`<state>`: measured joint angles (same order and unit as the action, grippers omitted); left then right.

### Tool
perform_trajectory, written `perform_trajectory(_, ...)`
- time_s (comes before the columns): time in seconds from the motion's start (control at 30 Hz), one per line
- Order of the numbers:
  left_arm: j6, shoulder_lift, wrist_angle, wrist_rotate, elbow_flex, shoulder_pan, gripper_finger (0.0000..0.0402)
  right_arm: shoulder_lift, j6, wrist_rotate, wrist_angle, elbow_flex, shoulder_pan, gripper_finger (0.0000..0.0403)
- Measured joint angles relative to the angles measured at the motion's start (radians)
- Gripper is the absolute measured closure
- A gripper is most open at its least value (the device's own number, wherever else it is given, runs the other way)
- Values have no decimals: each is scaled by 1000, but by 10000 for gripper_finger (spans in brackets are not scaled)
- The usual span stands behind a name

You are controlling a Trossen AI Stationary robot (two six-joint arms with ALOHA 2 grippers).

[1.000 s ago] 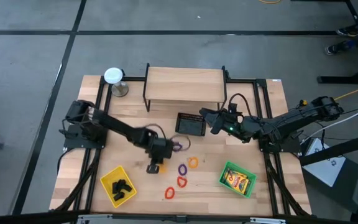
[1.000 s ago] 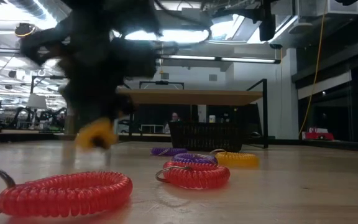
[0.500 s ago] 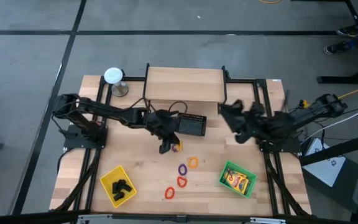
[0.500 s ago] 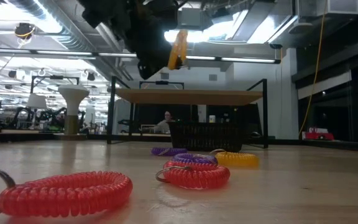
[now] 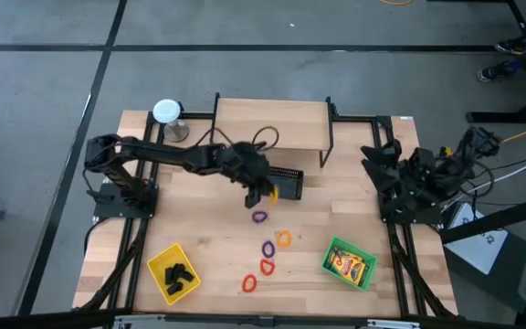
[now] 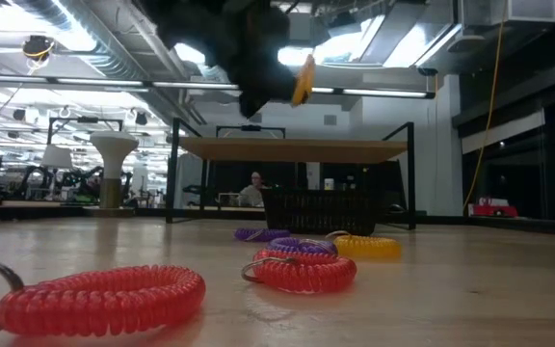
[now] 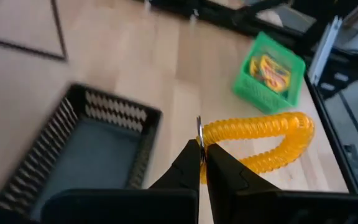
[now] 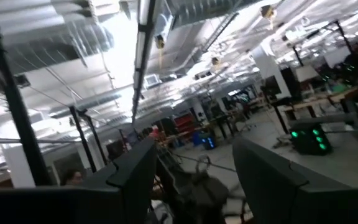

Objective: Pick & Place Office Desk Supplies
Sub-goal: Put the left yellow spring keychain into the black basket

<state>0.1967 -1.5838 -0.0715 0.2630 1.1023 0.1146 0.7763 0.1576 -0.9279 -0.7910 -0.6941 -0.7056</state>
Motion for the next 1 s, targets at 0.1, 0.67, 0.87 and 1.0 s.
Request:
perform_trajectory(0.1,-31,-27,-41,2,67,36,396,-5,-5,-48,8,0,-21,189)
perform_trajectory(0.67,-178,-395,-274,51,434,80,396,-14,26,-94,8,0,-39,189)
perform_trajectory(0.87,-215,-415,-299,15,448,79,396,-15,22,-94,8,0,-39,189)
perform_trajectory(1.0,-275,-415,-347,-74,448,79,392,-15,22,-94,8,0,-39,188)
